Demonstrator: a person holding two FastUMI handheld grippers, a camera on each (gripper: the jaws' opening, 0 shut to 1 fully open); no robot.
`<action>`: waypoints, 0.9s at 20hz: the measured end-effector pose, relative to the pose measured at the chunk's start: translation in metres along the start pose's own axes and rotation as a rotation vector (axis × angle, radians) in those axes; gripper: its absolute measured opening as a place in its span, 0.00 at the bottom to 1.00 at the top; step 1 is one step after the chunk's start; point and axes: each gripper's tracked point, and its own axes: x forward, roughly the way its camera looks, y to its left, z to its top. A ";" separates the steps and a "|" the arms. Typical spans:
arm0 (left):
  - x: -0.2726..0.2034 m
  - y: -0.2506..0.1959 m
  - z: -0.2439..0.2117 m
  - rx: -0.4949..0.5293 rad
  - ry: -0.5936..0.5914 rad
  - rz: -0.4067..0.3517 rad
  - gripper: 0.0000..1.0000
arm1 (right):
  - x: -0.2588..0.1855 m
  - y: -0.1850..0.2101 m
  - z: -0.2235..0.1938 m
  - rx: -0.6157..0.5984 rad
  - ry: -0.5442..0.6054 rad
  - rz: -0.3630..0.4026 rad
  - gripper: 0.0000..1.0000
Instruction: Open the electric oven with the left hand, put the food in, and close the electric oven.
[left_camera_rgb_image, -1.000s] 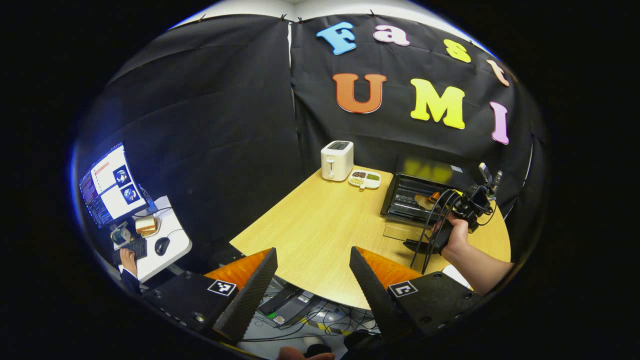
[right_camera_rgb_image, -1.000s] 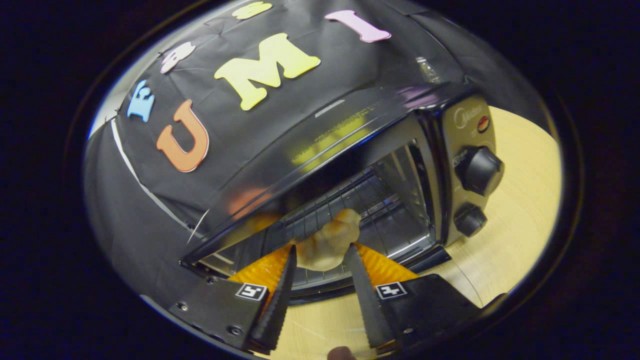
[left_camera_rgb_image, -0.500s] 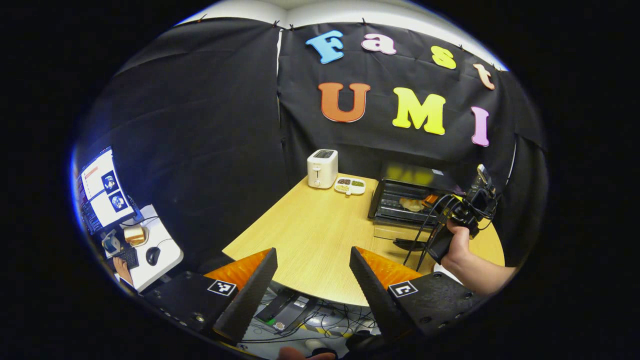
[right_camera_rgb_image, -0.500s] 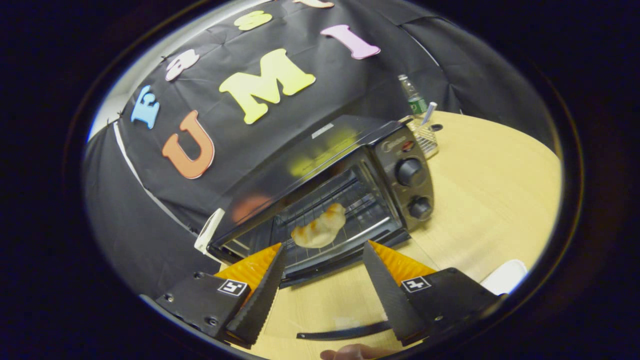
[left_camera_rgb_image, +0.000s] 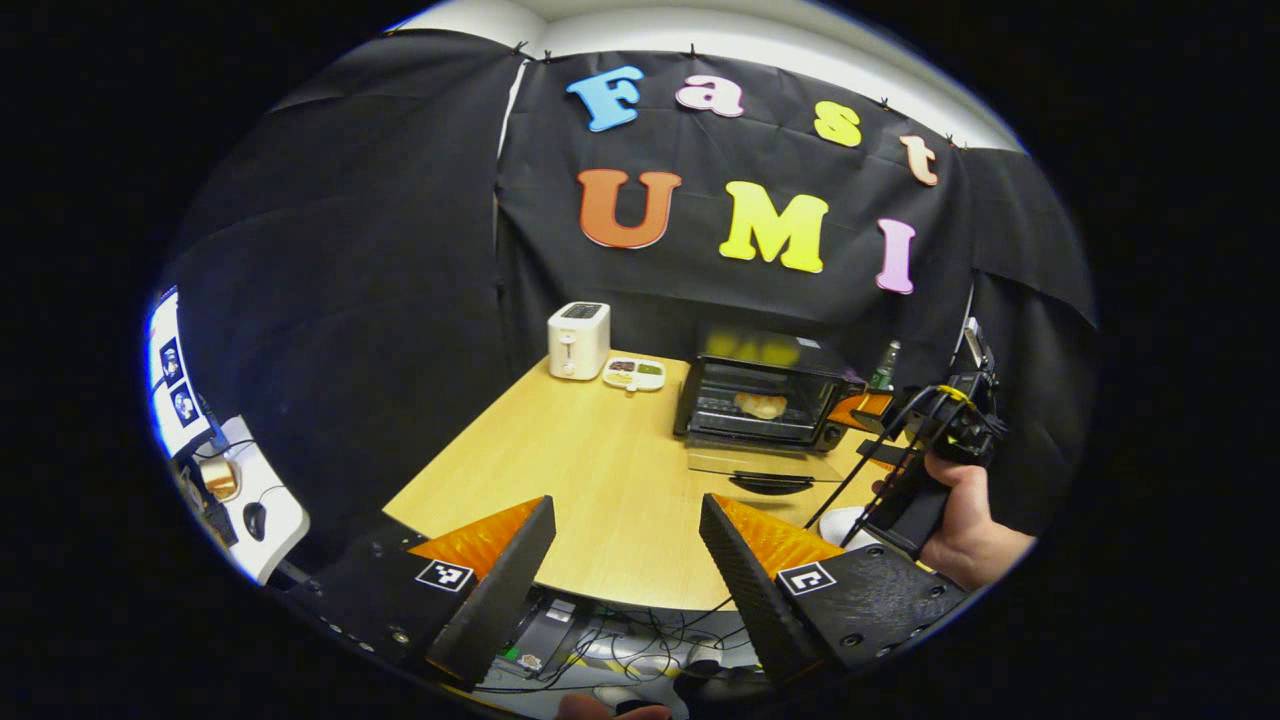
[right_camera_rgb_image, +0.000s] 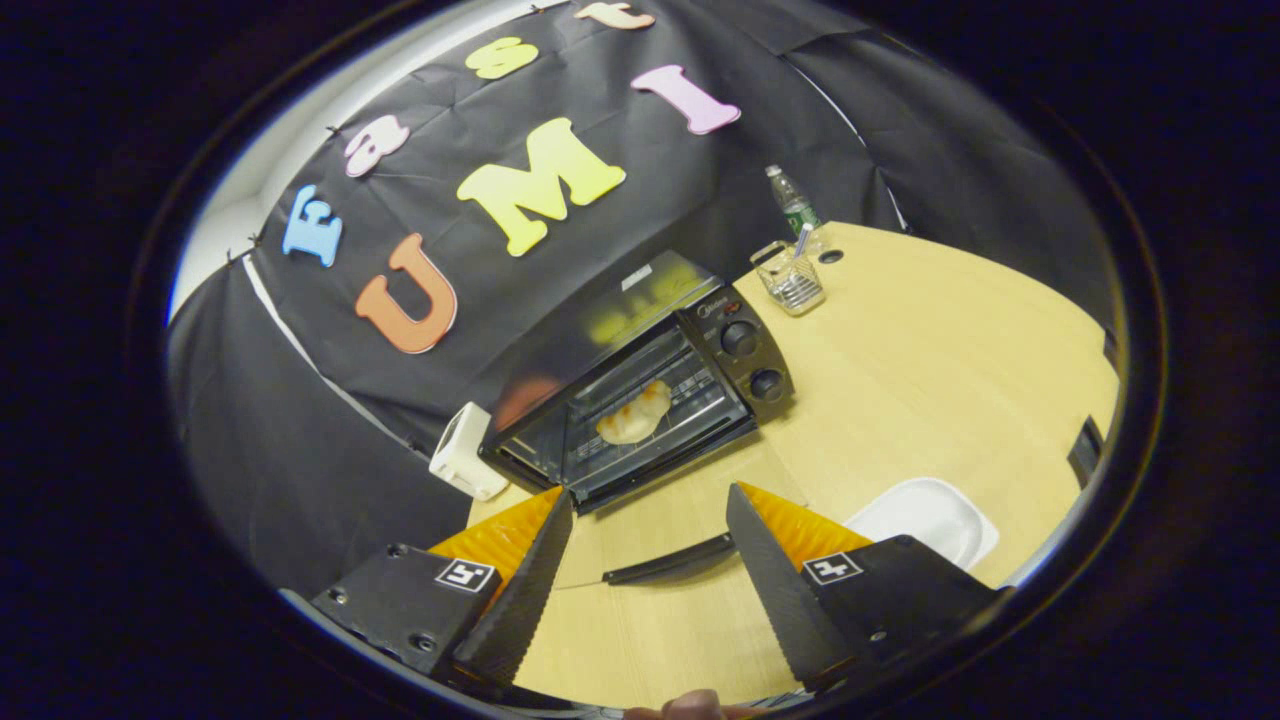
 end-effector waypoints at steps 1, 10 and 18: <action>0.009 -0.011 -0.002 0.004 -0.001 -0.032 0.95 | -0.017 -0.003 0.005 -0.013 -0.009 -0.001 0.96; 0.098 -0.106 -0.054 -0.001 0.147 -0.220 0.95 | -0.111 -0.044 0.068 -0.264 -0.173 -0.119 0.91; 0.187 -0.154 -0.132 0.042 0.281 -0.253 0.95 | -0.145 -0.083 0.087 -0.478 -0.182 -0.232 0.94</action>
